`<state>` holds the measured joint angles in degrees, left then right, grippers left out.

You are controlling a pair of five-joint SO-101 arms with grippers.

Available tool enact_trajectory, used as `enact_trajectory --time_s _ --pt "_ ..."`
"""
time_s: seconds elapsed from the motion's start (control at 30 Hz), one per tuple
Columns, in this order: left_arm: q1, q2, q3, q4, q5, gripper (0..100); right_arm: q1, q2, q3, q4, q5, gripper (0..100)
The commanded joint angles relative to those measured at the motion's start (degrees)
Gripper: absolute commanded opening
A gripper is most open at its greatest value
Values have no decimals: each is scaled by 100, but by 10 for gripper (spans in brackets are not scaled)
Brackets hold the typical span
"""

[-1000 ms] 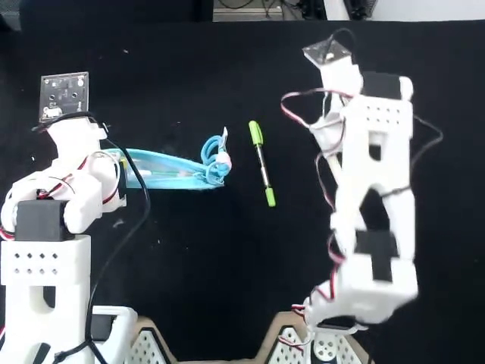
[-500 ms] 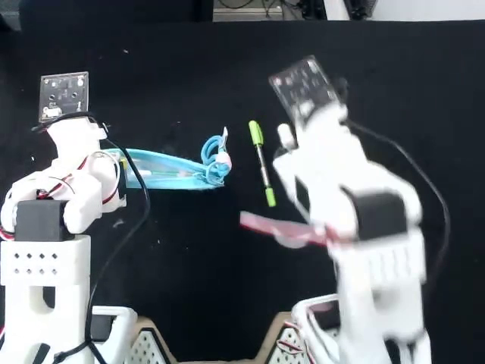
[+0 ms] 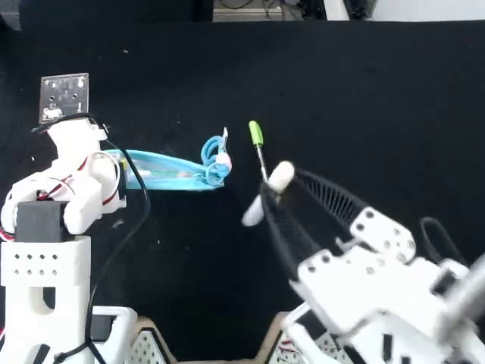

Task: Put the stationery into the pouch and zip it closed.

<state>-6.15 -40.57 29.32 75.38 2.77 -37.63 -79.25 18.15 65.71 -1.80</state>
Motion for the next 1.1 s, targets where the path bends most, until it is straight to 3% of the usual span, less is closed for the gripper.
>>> enact_trajectory --time_s 0.0,0.27,0.4,0.97,1.07 --pt "-4 70 374 -35 35 30 -800 -110 409 -1055 -62 11" --pt "-4 70 391 -35 44 30 -976 -75 2413 -4018 607 11" --pt "-4 70 391 -35 44 30 -985 -66 3275 -4985 932 11" --pt "-4 70 382 -35 44 30 -985 -66 4321 -5090 923 13" --pt "-4 70 382 -35 44 30 -1011 -66 4567 -5073 923 69"
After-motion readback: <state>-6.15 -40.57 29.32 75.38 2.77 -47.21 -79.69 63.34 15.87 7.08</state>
